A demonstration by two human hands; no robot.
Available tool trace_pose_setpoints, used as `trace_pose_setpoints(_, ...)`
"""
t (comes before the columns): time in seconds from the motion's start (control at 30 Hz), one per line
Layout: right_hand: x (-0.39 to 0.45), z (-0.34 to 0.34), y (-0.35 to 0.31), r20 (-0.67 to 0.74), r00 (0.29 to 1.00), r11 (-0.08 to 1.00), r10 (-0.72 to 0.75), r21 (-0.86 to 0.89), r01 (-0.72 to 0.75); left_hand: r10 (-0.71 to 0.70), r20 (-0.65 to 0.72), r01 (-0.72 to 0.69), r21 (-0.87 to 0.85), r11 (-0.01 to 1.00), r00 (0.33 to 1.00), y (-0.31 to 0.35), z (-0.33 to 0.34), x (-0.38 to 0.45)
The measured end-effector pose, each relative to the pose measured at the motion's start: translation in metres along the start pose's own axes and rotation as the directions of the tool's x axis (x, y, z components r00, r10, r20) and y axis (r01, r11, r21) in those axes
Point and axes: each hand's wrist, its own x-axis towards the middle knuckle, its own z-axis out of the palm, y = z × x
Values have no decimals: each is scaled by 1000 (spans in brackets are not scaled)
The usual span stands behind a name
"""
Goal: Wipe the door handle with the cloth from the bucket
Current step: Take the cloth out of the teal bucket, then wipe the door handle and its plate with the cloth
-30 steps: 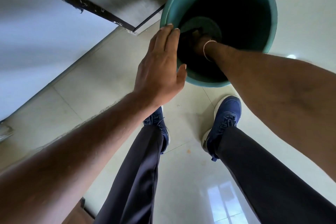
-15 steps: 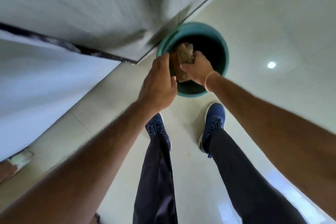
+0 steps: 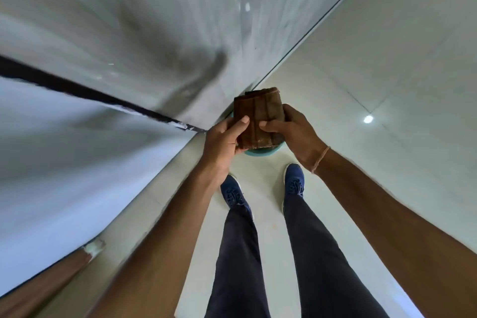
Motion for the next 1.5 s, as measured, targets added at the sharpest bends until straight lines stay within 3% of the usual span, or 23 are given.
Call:
trace_pose_setpoints(0.3, -129, 45, -48, 20, 999, 999, -47, -27, 47, 160, -4, -159, 62, 985, 987, 50, -38, -150)
trace_pose_setpoints(0.4, -156, 54, -52, -3, 996, 967, -84, -241, 81, 225, -63, -222, 53, 974, 972, 49, -49, -195)
trace_pose_setpoints(0.47, -175, 58, -48, 16, 973, 859, -231, -466, 212, 268, -168, -266, 36, 963, 949, 42, -57, -225)
trace_pose_setpoints(0.53, -190, 57, -42, 137, 869, 613, -476, -657, 439, 281, -290, -293, 3, 956, 915, 30, -63, -252)
trace_pose_setpoints(0.6, -206, 59, -41, 373, 723, 372, -582, -668, 645, 270, -393, -303, -25, 953, 879, 16, -68, -278)
trace_pose_setpoints(0.67, -230, 68, -40, 603, 595, 247, -532, -561, 790, 264, -479, -331, -59, 942, 837, 0, -70, -306)
trace_pose_setpoints(0.73, -252, 82, -40, 755, 503, 190, -420, -469, 863, 264, -513, -355, -87, 931, 817, -10, -68, -335)
trace_pose_setpoints(0.8, -277, 101, -36, 819, 488, 232, -302, -433, 871, 278, -524, -384, -102, 918, 805, -18, -68, -367)
trace_pose_setpoints(1.0, -340, 177, -23, 850, 507, 640, -140, -313, 701, 285, -688, -454, -73, 888, 668, -58, -112, -445)
trace_pose_setpoints(1.17, -397, 260, 13, 836, 534, 758, -123, -268, 595, 266, -840, -535, -34, 844, 474, -110, -177, -505)
trace_pose_setpoints(1.3, -440, 322, 42, 868, 497, 856, -8, -251, 453, 164, -935, -542, -35, 839, 314, -165, -233, -539)
trace_pose_setpoints(1.33, -452, 337, 52, 870, 493, 880, 22, -250, 403, 130, -944, -543, -60, 838, 304, -177, -247, -551)
trace_pose_setpoints(1.4, -474, 365, 66, 880, 468, 915, 79, -250, 317, 115, -924, -543, -111, 833, 365, -195, -275, -576)
trace_pose_setpoints(1.47, -495, 392, 82, 899, 424, 931, 105, -239, 276, 166, -883, -567, -130, 813, 440, -210, -304, -599)
trace_pose_setpoints(1.5, -504, 404, 89, 908, 406, 933, 101, -228, 278, 204, -872, -583, -108, 806, 444, -214, -317, -611)
